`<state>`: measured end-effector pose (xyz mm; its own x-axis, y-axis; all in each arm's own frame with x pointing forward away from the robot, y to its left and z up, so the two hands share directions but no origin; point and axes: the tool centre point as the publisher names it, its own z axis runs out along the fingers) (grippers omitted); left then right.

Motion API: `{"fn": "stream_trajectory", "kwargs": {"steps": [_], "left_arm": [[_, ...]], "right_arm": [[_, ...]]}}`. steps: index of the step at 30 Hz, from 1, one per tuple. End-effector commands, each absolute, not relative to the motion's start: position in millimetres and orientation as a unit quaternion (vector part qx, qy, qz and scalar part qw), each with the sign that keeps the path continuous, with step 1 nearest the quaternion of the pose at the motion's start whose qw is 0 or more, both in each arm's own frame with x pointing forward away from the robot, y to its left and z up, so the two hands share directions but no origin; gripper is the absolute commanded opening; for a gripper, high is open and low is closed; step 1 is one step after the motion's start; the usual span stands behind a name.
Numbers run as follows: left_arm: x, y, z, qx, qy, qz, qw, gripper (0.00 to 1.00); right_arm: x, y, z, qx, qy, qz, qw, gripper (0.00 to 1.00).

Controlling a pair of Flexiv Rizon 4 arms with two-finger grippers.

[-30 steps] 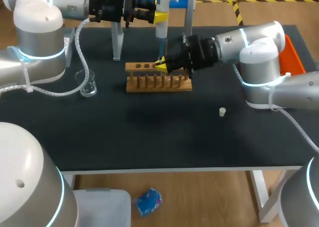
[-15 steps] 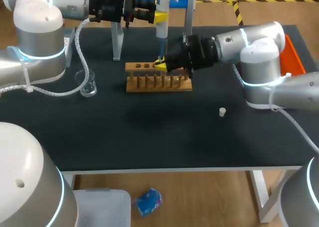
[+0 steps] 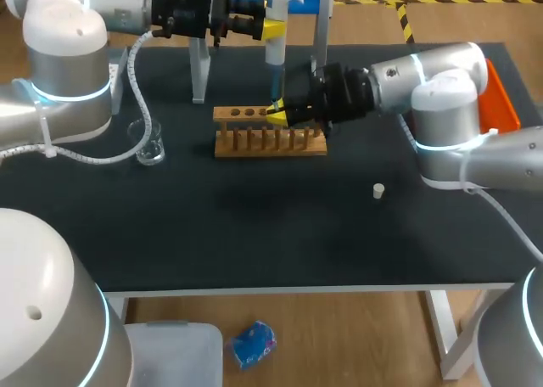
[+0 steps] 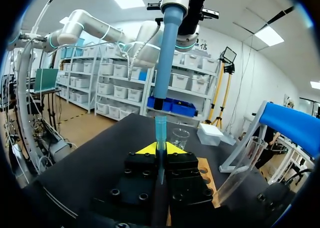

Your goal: Invert the test tube, pick up the pipette, mount the tip to pipette, aspirate from beaker and dispense into the tube, eject the tip, return the pipette, and cap with the stopper.

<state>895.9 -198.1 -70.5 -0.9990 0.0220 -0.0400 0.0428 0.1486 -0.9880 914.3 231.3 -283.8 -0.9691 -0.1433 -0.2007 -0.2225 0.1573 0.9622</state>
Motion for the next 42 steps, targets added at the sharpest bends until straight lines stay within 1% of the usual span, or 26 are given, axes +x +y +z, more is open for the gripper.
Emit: {"fn": "stream_trajectory", "kwargs": {"steps": [1,19,34,42], "left_arm": [[895,-198,-70,0.021,0.757,-0.653,0.009,0.00],[895,-198,-70,0.021,0.757,-0.653,0.009,0.00],[895,-198,-70,0.021,0.757,-0.653,0.009,0.00],[895,-198,-70,0.021,0.757,-0.653,0.009,0.00]], "right_arm": [[912,231,-279,-0.124,0.759,0.639,0.033,0.00],[908,232,-278,-0.128,0.753,0.644,0.030,0.00],[900,238,-268,-0.084,0.704,0.705,-0.020,0.00],[898,238,-265,-0.075,0.699,0.710,-0.028,0.00]]}}
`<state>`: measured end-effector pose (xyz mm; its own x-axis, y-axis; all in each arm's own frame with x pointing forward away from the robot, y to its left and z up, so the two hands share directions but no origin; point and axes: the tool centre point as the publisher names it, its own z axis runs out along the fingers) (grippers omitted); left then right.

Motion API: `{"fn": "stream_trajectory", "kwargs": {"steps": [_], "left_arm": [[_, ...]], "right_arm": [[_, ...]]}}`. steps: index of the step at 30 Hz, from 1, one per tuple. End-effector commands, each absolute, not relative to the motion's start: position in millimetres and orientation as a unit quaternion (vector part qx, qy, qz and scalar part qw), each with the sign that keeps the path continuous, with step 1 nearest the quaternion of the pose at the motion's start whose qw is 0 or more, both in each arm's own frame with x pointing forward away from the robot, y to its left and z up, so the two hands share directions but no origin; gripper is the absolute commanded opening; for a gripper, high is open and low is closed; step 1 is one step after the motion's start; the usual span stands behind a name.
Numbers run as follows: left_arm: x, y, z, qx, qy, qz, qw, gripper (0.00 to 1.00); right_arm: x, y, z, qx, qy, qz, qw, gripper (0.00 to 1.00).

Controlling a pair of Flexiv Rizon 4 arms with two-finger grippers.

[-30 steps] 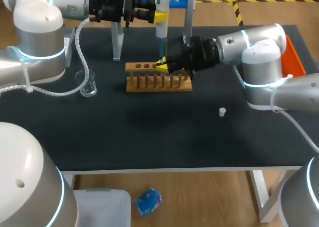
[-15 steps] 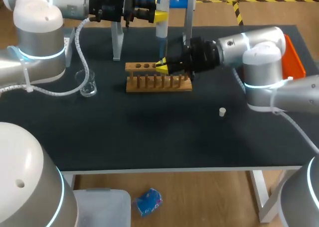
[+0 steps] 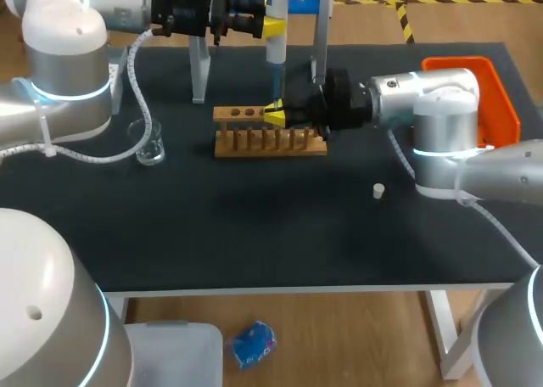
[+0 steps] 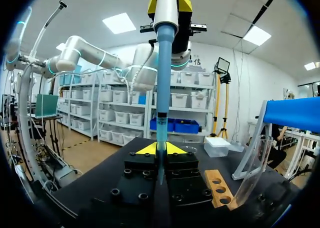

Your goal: Invert the test tube, pick up the pipette, mount the tip to pipette, aspirate from beaker and dispense into the tube, eject the tip, return the pipette, and cap with the stopper.

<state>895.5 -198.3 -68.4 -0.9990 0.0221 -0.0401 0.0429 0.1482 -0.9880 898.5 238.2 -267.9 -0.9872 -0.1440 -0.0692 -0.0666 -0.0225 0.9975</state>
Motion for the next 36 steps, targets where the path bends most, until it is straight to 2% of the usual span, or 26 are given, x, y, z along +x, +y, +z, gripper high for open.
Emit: {"fn": "stream_trajectory", "kwargs": {"steps": [1,31,33,36], "left_arm": [[895,-198,-70,0.021,0.757,-0.653,0.009,0.00],[895,-198,-70,0.021,0.757,-0.653,0.009,0.00],[895,-198,-70,0.021,0.757,-0.653,0.009,0.00],[895,-198,-70,0.021,0.757,-0.653,0.009,0.00]], "right_arm": [[898,238,-265,0.074,-0.699,-0.711,0.030,0.00],[896,238,-244,0.079,-0.689,-0.720,0.022,0.00],[896,238,-244,0.075,-0.688,-0.722,0.019,1.00],[895,238,-244,0.073,-0.688,-0.722,0.017,1.00]]}}
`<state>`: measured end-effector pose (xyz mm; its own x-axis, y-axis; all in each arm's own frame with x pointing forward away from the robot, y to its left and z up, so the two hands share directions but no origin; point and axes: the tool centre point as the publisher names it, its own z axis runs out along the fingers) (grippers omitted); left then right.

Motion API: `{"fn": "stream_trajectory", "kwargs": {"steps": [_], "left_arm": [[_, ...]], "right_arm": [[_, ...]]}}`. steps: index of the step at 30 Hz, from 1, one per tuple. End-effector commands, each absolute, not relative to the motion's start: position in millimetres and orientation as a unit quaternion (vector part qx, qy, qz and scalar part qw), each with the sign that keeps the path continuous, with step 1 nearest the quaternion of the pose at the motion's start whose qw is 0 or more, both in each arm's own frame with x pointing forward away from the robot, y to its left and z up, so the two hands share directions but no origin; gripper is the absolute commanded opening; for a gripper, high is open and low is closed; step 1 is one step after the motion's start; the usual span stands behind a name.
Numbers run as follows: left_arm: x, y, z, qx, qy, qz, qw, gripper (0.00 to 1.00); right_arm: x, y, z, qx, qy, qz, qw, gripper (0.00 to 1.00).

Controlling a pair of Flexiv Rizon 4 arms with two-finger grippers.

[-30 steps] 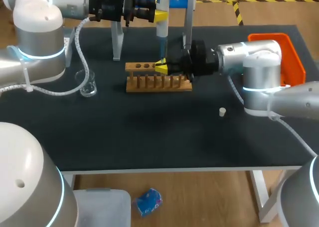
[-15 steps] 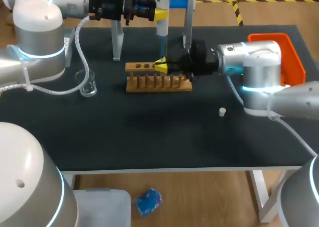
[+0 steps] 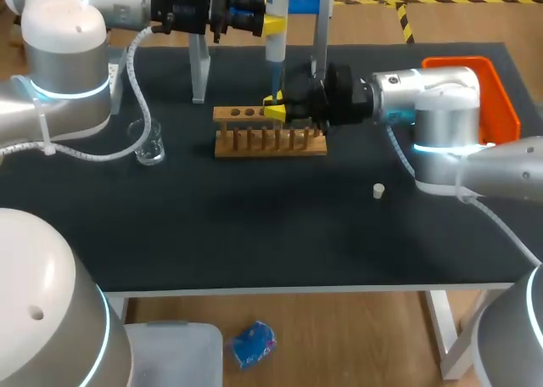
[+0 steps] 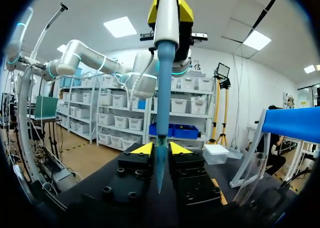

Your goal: Invert the test tube, pick up the pipette, mount the tip to pipette, aspirate from beaker and dispense into the tube, eject the tip, return the pipette, and cap with the stopper.

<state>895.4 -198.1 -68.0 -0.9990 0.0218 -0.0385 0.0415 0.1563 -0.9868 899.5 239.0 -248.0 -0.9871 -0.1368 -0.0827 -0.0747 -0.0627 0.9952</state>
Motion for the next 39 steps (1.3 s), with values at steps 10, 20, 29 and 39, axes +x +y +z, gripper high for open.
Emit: {"fn": "stream_trajectory", "kwargs": {"steps": [10,20,29,39], "left_arm": [[895,-198,-70,0.021,0.757,-0.653,0.009,0.00],[895,-198,-70,0.021,0.757,-0.653,0.009,0.00],[895,-198,-70,0.021,0.757,-0.653,0.009,0.00],[895,-198,-70,0.021,0.757,-0.653,0.009,0.00]], "right_arm": [[895,234,-247,0.070,-0.688,-0.722,0.018,1.00],[891,219,-257,0.066,-0.707,-0.704,0.015,1.00],[884,203,-270,0.054,-0.721,-0.690,0.015,1.00],[866,180,-285,0.036,-0.730,-0.682,0.021,1.00]]}}
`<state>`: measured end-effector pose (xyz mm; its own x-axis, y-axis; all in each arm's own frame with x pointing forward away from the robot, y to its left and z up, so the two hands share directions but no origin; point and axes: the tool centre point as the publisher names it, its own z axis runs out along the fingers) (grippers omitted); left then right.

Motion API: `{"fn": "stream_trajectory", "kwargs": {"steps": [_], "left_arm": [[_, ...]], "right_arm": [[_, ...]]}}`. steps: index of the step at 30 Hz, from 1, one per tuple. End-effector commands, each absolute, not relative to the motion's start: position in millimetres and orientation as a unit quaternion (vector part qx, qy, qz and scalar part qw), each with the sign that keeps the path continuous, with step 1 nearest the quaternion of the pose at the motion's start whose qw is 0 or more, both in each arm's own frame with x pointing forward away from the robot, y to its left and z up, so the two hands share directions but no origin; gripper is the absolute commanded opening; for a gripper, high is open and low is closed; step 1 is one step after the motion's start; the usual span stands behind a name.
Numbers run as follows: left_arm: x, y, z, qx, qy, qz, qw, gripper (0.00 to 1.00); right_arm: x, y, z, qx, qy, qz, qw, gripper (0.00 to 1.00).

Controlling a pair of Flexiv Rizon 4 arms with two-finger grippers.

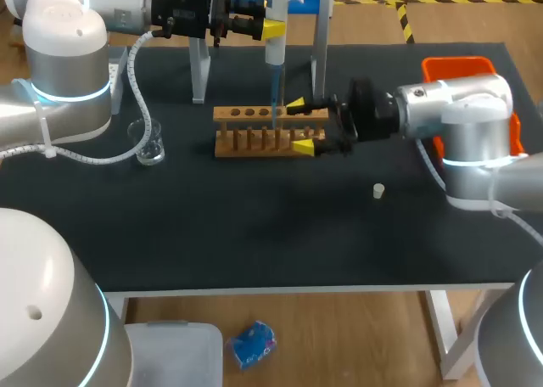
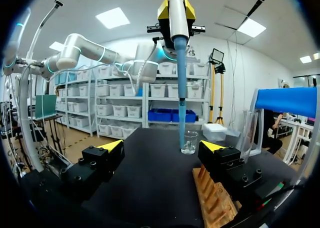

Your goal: Invert the test tube, pick up the pipette, mount the tip to pipette, aspirate from beaker and dispense into the tube, eject the tip, return the pipette, and cap with the stopper.

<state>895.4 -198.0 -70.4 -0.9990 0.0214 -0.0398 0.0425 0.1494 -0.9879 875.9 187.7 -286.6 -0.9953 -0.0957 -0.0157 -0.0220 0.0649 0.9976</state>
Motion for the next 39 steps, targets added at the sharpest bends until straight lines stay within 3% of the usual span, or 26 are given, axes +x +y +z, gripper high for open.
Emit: {"fn": "stream_trajectory", "kwargs": {"steps": [1,13,28,39], "left_arm": [[895,-198,-70,0.021,0.757,-0.653,0.009,0.00],[897,-195,-73,0.020,0.758,-0.652,0.008,0.00],[919,-84,-87,-0.050,0.782,-0.621,0.037,0.00],[919,-84,-87,-0.050,0.782,-0.621,0.037,0.00]], "right_arm": [[866,180,-285,0.036,-0.730,-0.682,0.021,1.00],[866,180,-285,0.036,-0.730,-0.682,0.021,1.00],[866,180,-285,0.036,-0.730,-0.682,0.021,1.00],[866,180,-285,0.036,-0.730,-0.682,0.021,1.00]]}}
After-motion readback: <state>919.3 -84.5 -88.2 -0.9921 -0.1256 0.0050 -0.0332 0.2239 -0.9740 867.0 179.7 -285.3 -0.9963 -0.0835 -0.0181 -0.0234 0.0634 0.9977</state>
